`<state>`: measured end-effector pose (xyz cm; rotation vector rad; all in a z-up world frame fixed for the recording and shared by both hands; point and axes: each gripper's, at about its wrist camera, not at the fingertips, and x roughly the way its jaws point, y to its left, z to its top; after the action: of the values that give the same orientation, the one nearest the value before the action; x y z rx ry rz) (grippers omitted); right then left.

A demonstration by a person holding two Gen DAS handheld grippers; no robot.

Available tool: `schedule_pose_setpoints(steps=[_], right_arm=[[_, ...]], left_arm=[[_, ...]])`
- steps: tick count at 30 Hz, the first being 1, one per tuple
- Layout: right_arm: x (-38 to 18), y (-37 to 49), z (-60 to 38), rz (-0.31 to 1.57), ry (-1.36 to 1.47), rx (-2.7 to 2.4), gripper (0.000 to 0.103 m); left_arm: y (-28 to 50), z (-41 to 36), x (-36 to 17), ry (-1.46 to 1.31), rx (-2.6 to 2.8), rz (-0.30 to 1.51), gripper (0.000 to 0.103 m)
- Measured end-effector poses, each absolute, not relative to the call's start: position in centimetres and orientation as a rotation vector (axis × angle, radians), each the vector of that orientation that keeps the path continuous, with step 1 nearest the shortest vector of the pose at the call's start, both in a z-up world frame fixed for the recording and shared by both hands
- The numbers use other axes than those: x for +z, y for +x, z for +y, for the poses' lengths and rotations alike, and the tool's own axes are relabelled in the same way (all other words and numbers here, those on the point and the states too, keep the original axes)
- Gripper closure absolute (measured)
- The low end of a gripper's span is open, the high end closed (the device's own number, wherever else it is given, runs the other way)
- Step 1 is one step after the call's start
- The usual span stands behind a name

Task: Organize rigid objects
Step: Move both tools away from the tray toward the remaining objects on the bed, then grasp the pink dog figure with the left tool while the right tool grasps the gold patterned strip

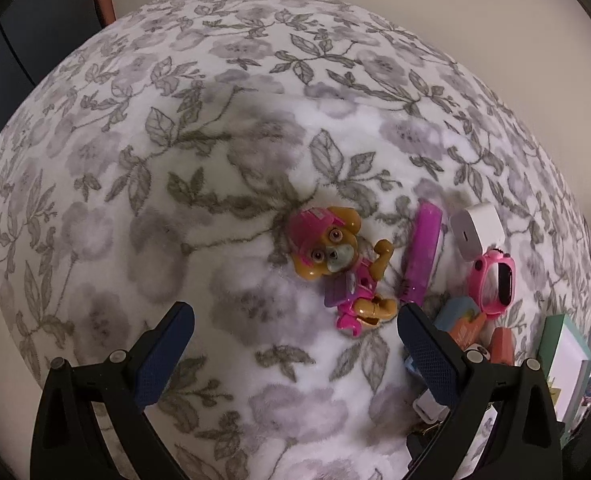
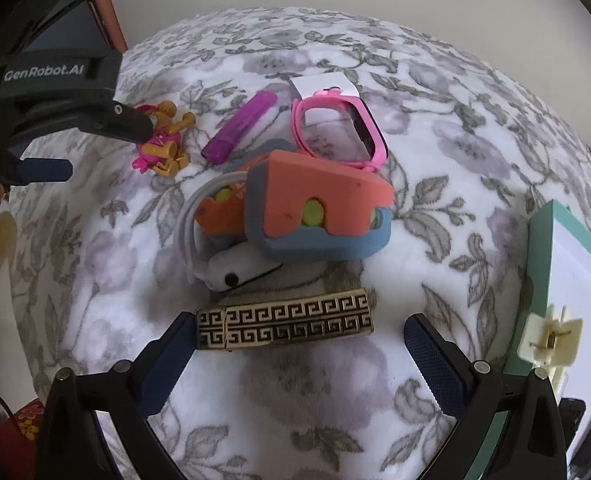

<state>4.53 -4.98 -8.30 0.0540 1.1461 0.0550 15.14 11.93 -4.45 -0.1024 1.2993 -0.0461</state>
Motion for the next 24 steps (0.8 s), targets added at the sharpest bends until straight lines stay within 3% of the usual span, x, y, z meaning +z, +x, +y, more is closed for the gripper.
schedule_pose_setpoints(steps=[4,11,17,20,24], right_arm=[[-8.3,4.8,-5.0,1.145,0.058,0.057,0.003],[-7.7,4.4,-6.2,1.141,0.084,0.047,0.019],[-7.7,4.5,-6.7,1.142,0.099,0.055,0.019],[-7.7,4.5,-6.7,1.141,0.106,0.056,0.019],[-7.6,4.4,-7.3,1.14,0.122,0.059,0.019]], left_arm=[[15.6,11.7,-4.8,-0.121,-0.063,1.307,0.002],[16.4,10.4,-5.6,-0.098,-0.09,1.291,0.002],[17.1,9.7,-6.2,-0.071,-0.088,1.261,0.003],[17.4,9.7,-6.5,-0.061,-0.074,1.256,0.007],[17.8,9.9,-6.8,-0.047,-0.065,1.247,0.022]])
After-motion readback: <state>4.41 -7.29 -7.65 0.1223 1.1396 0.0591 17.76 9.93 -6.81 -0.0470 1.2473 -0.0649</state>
